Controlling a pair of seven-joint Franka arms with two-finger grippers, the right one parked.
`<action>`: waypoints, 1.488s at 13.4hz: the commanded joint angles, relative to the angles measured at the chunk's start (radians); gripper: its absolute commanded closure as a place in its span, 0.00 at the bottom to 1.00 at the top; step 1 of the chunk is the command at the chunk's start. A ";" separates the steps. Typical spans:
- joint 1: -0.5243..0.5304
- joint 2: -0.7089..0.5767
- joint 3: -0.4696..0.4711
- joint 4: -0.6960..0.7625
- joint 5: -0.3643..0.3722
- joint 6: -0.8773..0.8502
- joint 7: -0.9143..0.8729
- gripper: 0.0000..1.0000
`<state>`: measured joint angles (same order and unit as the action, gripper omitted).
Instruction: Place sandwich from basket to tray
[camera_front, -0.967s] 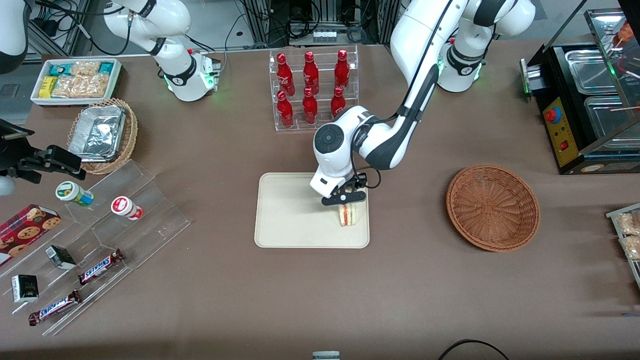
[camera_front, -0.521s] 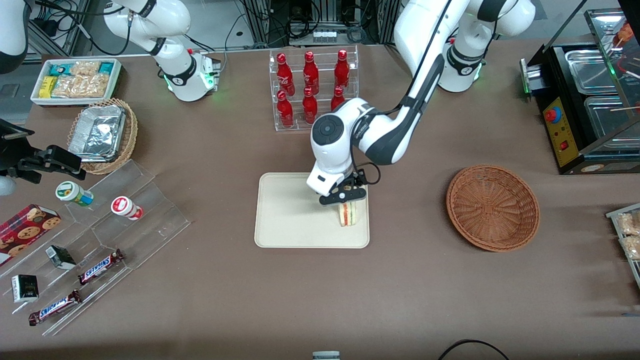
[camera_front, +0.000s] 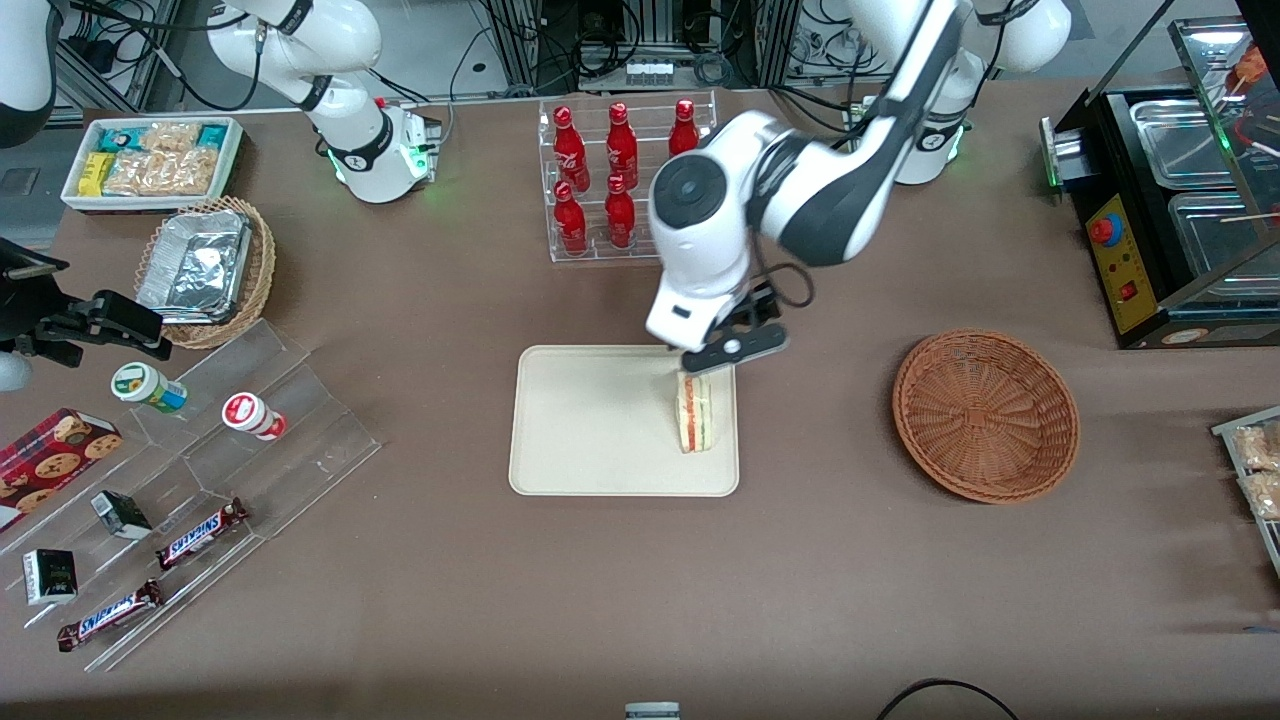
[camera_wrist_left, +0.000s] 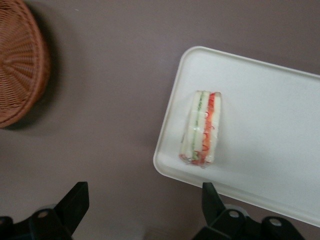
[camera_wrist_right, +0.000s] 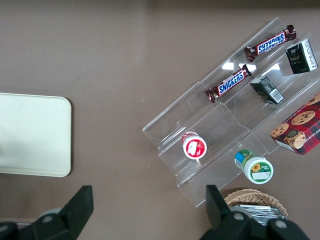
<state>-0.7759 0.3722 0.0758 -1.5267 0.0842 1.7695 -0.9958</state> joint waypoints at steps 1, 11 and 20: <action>0.061 -0.105 -0.004 -0.021 -0.003 -0.073 0.002 0.00; 0.423 -0.366 -0.004 -0.024 -0.057 -0.337 0.444 0.00; 0.679 -0.584 -0.042 -0.165 -0.098 -0.371 0.710 0.00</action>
<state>-0.1227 -0.1603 0.0784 -1.6324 -0.0016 1.3784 -0.2930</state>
